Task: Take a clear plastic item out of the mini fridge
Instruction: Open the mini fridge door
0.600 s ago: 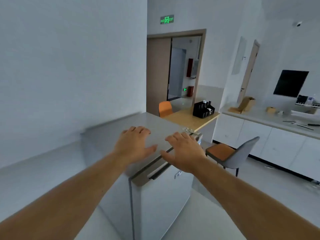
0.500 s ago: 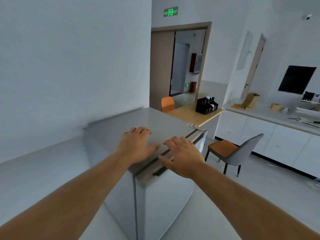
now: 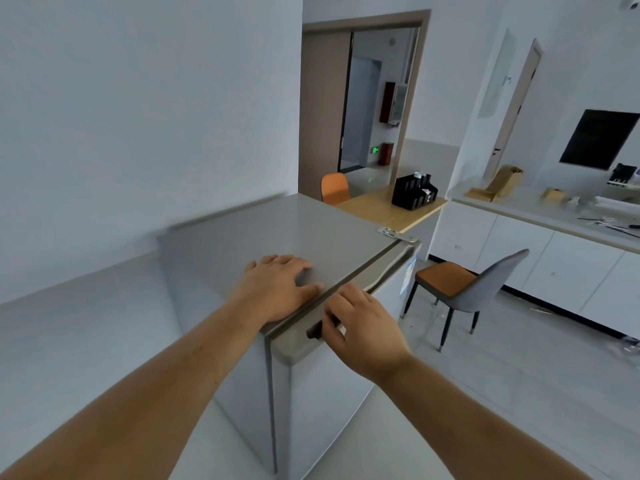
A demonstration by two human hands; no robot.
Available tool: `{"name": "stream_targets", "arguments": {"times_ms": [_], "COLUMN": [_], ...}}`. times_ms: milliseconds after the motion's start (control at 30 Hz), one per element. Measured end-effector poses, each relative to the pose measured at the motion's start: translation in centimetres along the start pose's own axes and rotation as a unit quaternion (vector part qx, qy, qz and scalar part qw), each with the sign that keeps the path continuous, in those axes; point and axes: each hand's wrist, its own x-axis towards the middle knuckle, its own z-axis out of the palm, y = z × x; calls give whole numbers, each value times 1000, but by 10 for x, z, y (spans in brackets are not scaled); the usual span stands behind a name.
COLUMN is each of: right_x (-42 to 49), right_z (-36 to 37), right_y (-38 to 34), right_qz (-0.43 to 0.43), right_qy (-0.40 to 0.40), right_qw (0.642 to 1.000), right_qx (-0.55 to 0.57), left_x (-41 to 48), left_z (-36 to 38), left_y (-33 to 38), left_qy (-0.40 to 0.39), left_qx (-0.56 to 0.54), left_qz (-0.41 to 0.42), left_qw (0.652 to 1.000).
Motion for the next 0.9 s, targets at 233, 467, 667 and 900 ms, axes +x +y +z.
{"name": "stream_targets", "arguments": {"times_ms": [233,467,667,900], "right_x": [-4,9,-11,-7], "right_z": [-14,-50,-56,-63], "right_y": [-6,-10,-4,-2], "right_qz": [19,35,48,154], "right_qy": [-55,-54,-99,-167], "right_qw": [998,997,994,974], "right_qx": [0,-30,-15,-20], "left_x": [-1,-2,-5,-4], "left_z": [-4,-3,-10,-9], "left_y": [0,5,9,26], "left_qy": [-32,-26,-40,-30], "left_qx": [-9,-10,-8,3], "left_qz": [16,6,3,-13], "left_qw": [999,1000,999,999]}}
